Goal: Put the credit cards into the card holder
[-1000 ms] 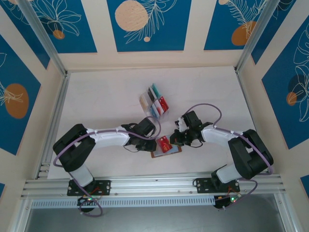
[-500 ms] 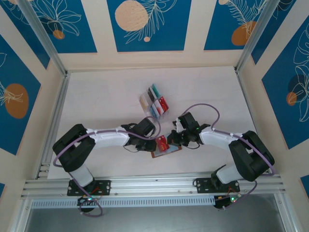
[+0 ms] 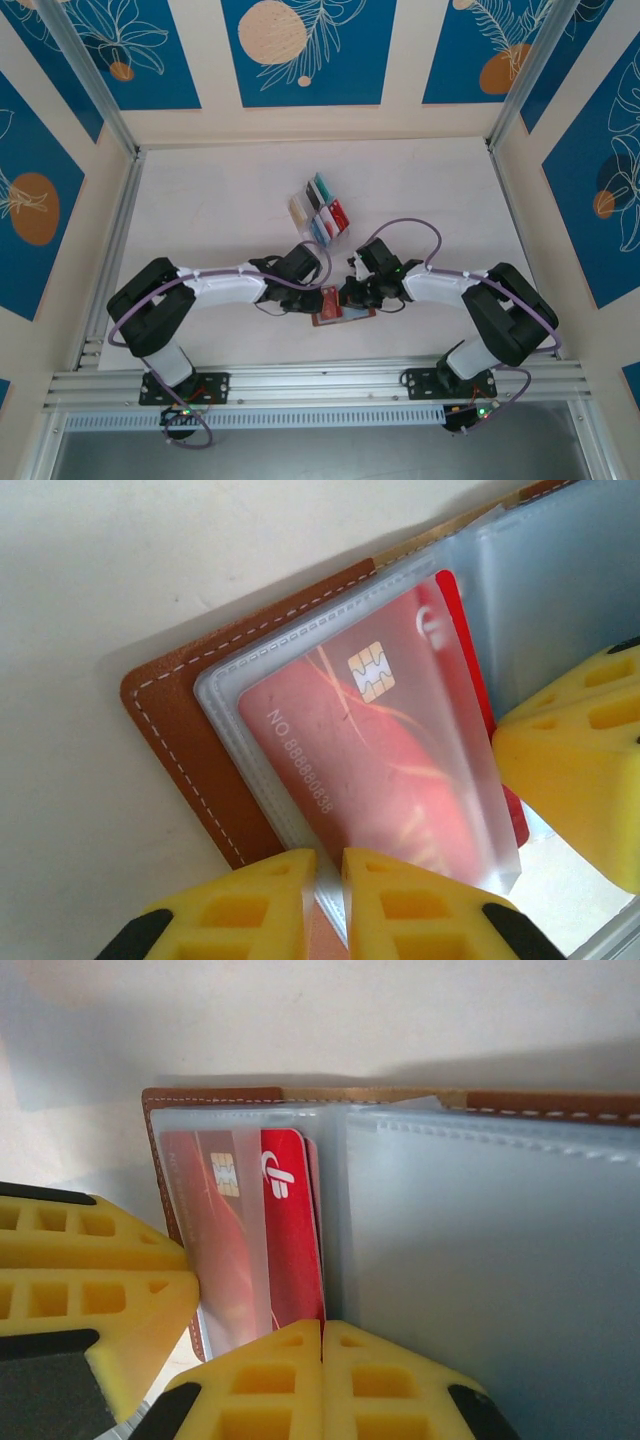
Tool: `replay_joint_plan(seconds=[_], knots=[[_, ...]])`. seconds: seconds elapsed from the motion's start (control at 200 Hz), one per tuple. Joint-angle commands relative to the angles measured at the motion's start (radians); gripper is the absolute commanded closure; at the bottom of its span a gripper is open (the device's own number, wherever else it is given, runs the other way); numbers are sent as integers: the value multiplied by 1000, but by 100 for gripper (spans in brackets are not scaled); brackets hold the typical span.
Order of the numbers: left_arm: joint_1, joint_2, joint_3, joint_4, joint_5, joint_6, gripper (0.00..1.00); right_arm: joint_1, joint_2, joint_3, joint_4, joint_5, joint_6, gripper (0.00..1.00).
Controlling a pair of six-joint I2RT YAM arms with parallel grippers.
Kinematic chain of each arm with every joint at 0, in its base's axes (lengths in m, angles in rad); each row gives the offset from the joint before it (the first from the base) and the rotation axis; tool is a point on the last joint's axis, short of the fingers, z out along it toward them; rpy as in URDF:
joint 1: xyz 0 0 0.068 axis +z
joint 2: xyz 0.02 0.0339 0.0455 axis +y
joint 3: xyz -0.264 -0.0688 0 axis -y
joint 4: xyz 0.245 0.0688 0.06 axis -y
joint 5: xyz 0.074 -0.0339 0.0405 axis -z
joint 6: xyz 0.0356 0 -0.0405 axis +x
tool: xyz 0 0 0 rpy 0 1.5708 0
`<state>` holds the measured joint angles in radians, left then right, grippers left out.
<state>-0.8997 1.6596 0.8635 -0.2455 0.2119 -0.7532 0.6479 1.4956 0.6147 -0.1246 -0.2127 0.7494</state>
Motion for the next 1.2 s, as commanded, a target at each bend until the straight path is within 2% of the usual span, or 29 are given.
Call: replay_joint_plan(seconds=[0.0,0.15,0.31,0.41,0.665,0.77,0.945,1.02,1.085,1.195], knots=[[-6,11,-24,-35,-7,-8,84,15,16,14,31,-27,30,100],[-6,6,-31,-34,-5,-9,84,16,27,23,53,-49,39,100],[-4,-1,-42,-36,-6,-10,84,20,33,61,-22,-38,11,92],[-1,-18,-55,-26,-4,-8,84,26,7,81,-88,15,5,82],[12,-72,-46,-62,-29,43,81,28,-16,145,-220,75,-13,65],[26,-78,-47,-47,4,67,81,41,-49,169,-277,127,-14,56],[35,-88,-28,-79,17,108,81,56,-103,211,-387,241,-20,48],[35,-94,-20,-95,24,122,81,56,-112,228,-415,276,-37,48],[36,-102,-11,-122,27,133,81,59,-107,253,-444,312,-56,52],[36,-133,-10,-162,11,151,80,62,-97,283,-457,358,-83,71]])
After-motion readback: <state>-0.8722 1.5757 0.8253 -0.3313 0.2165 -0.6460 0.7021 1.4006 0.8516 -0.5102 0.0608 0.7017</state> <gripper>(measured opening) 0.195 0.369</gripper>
